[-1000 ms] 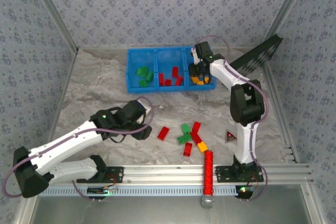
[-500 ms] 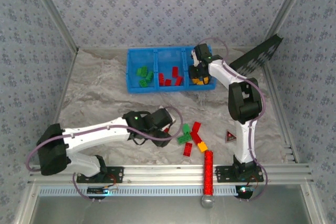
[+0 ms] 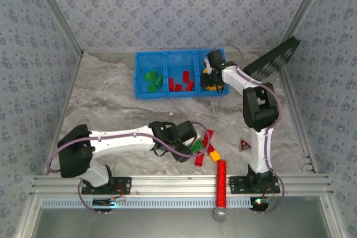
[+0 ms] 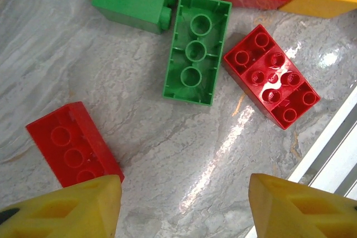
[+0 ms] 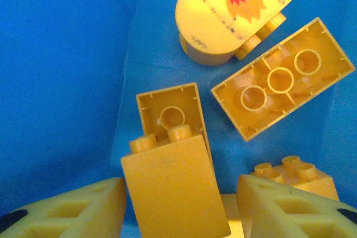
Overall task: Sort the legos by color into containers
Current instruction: Pick up the lego from the middle-left of the table.
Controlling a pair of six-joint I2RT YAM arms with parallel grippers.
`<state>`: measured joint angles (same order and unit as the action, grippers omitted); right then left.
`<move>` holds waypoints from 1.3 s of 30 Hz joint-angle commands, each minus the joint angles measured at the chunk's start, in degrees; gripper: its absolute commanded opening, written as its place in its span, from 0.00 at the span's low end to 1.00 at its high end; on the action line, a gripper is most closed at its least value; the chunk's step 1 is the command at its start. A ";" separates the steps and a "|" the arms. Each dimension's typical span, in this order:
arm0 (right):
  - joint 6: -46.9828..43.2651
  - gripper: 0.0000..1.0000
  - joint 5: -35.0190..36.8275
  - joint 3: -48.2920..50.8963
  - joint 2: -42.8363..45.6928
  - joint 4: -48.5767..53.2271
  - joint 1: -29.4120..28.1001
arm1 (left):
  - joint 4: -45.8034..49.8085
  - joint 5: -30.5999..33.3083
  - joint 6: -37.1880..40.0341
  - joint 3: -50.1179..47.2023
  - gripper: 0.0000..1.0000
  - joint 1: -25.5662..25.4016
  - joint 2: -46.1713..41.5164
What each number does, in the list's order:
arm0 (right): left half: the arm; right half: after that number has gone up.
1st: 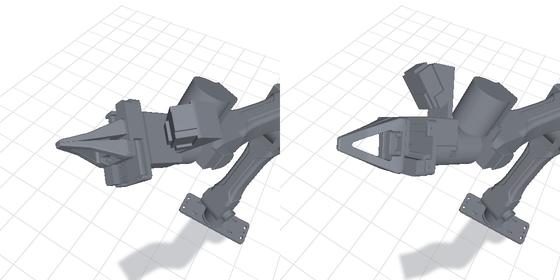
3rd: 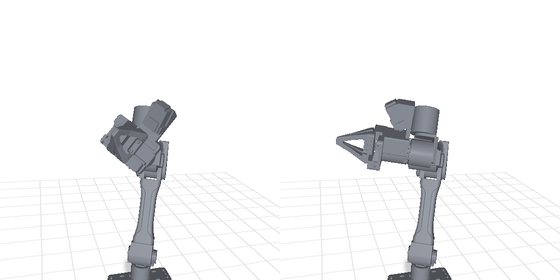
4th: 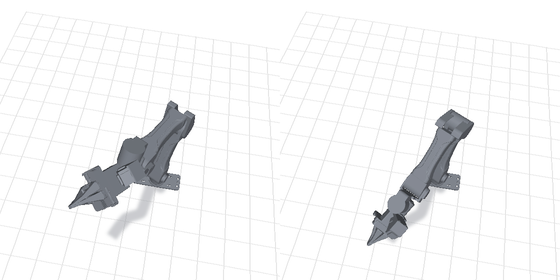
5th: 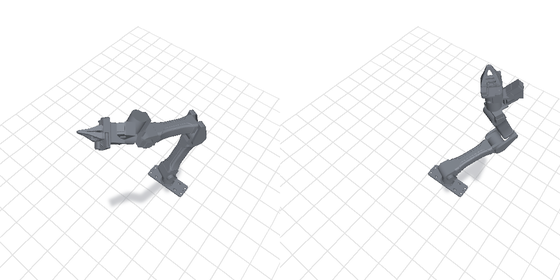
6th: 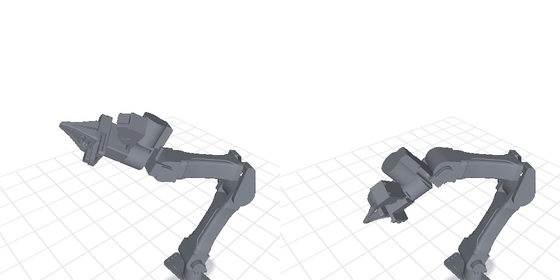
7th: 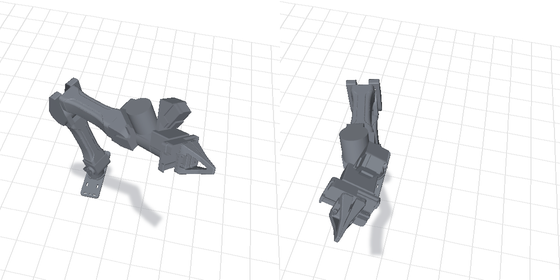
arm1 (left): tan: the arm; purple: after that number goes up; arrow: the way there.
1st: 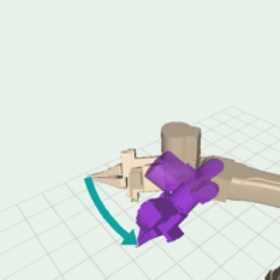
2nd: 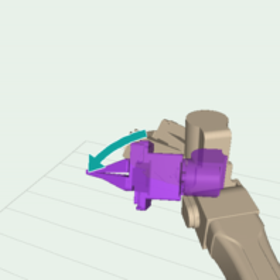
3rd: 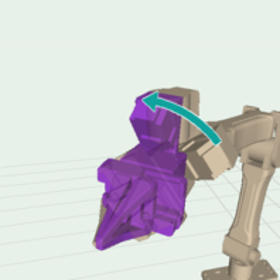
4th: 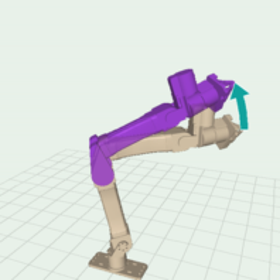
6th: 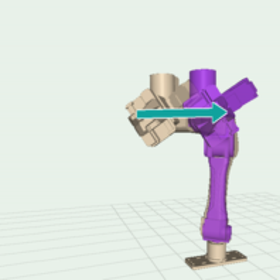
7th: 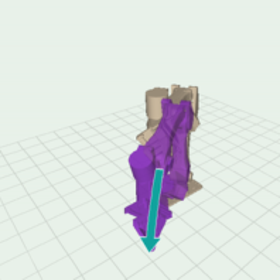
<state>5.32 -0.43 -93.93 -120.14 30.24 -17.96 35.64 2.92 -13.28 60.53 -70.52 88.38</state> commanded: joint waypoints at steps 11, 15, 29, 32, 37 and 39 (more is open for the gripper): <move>-1.00 0.64 -0.56 5.25 14.00 0.88 0.48 | -4.11 -4.14 3.33 2.45 0.62 -0.41 6.68; -0.90 0.68 -0.38 7.62 16.77 0.72 0.52 | -3.96 -4.13 4.35 3.04 0.62 -0.40 8.16; -0.79 0.72 -0.50 10.75 21.12 1.29 1.10 | -5.49 -3.12 5.63 4.99 0.62 -0.32 12.20; -1.24 0.72 -0.42 10.62 21.66 2.22 1.24 | -5.51 -2.07 6.13 5.68 0.62 -0.06 13.50; -1.72 0.72 -0.20 10.58 23.16 3.55 1.24 | -6.36 -2.28 6.50 5.87 0.61 0.71 15.17; -1.81 0.73 -0.03 10.73 23.90 3.77 1.21 | -6.62 -2.90 6.47 5.91 0.60 1.04 15.95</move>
<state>4.62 -0.82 -83.70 -99.09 31.90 -17.10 29.71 0.03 -7.90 64.77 -70.11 103.11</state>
